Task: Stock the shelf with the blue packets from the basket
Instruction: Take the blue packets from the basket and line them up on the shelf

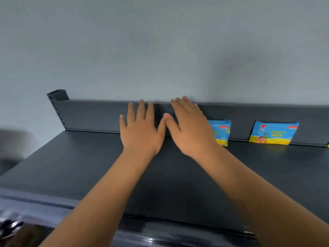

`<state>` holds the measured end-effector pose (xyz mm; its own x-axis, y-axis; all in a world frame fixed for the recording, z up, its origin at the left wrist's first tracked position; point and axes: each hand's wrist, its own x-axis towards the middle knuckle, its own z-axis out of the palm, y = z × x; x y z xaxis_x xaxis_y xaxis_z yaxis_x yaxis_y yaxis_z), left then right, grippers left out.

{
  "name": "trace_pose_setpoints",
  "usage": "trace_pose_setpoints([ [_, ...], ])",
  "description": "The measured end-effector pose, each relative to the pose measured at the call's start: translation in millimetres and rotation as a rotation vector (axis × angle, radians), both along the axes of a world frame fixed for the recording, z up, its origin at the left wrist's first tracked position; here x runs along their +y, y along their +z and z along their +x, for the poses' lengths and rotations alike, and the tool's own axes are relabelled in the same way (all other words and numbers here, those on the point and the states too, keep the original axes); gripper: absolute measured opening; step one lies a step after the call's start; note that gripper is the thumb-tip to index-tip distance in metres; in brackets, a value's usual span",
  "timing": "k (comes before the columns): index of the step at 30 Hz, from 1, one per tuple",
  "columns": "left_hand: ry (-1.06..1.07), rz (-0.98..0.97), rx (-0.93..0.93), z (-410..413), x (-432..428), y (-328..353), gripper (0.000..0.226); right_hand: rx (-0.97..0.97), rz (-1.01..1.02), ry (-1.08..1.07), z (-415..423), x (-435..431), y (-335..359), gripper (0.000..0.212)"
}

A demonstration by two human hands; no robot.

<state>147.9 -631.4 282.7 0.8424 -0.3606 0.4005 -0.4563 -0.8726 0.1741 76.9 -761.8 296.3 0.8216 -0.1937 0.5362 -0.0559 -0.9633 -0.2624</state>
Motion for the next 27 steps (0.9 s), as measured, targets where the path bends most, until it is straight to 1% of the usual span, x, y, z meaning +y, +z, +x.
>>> trace_pose_setpoints([
  [3, 0.080, 0.037, 0.007, 2, 53, -6, 0.075, 0.082, -0.056, 0.104, 22, 44, -1, 0.067],
  [7, 0.275, 0.020, 0.024, 2, 142, -18, 0.077, 0.146, -0.067, 0.247, 48, 119, -10, 0.070],
  [13, 0.560, -0.023, 0.055, -21, 288, -41, 0.078, 0.186, -0.111, 0.494, 66, 256, -30, 0.072],
  [17, 0.758, -0.064, 0.047, -55, 376, -67, 0.078, 0.166, -0.153, 0.661, 62, 350, -52, 0.074],
  [21, 0.920, -0.085, 0.106, -95, 444, -99, 0.079, 0.147, -0.197, 0.779, 50, 437, -85, 0.081],
  [25, 1.072, -0.050, 0.180, -126, 495, -127, 0.077, 0.254, -0.165, 0.940, 41, 508, -125, 0.091],
  [27, 1.142, -0.056, 0.215, -137, 514, -144, 0.076, 0.304, -0.160, 1.002, 38, 535, -146, 0.089],
])
